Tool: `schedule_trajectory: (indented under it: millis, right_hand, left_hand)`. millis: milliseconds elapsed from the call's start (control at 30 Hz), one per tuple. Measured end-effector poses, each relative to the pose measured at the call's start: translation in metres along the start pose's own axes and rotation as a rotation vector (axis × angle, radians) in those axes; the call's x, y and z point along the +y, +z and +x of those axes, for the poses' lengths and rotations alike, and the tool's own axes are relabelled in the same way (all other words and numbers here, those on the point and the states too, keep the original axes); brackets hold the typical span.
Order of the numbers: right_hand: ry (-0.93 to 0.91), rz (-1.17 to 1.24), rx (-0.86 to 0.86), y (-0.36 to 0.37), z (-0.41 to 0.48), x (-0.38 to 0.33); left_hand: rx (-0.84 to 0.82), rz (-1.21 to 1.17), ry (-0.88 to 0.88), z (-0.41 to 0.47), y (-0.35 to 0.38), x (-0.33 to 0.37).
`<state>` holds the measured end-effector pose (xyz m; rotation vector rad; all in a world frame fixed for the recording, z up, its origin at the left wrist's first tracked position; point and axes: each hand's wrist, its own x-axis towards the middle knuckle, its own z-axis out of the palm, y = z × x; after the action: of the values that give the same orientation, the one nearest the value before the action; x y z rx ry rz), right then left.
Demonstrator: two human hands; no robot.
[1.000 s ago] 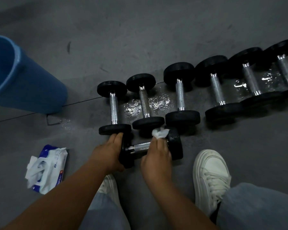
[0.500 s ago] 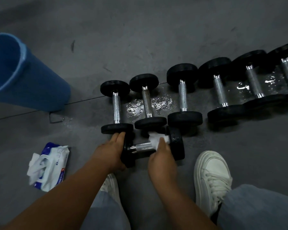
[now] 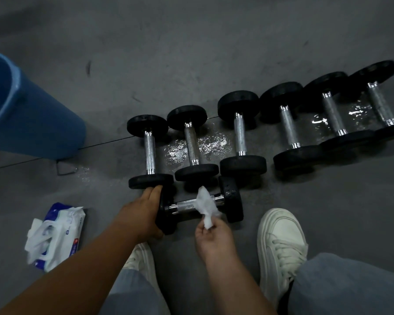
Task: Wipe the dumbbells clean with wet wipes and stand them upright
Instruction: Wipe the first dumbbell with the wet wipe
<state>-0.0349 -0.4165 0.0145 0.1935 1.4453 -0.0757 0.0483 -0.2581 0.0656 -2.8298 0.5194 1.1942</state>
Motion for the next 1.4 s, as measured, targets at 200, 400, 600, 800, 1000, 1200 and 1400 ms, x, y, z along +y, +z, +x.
schedule_trajectory:
  millis: [200,400,600,800,1000,1200,1400]
  right_hand:
    - [-0.132,-0.238,-0.111,0.009,-0.008,0.014]
    - [-0.433,-0.634,0.041,0.024,-0.007,0.026]
    - [-0.169,-0.295,0.063,-0.013,-0.004,0.023]
    - [-0.355,-0.516,-0.022,0.009,-0.016,0.011]
    - [-0.395,-0.795,0.002,0.008,-0.022,0.010]
    - [-1.019,-1.342,-0.292,-0.023,-0.036,0.041]
    - [-1.535,-2.355,-0.442,0.018,-0.010,0.048]
  left_hand:
    - [0.000,-0.009,-0.006,-0.001,0.000,0.000]
    - [0.009,0.001,0.005,0.002,0.003,-0.003]
    - [0.007,-0.002,0.005,0.003,0.004,-0.003]
    - [-0.006,-0.013,0.005,0.004,0.004,-0.004]
    - [0.001,0.028,-0.003,0.003,0.006,-0.004]
    - [0.020,0.020,-0.007,0.003,0.009,-0.005]
    - [0.033,-0.008,-0.007,0.004,0.009,-0.004]
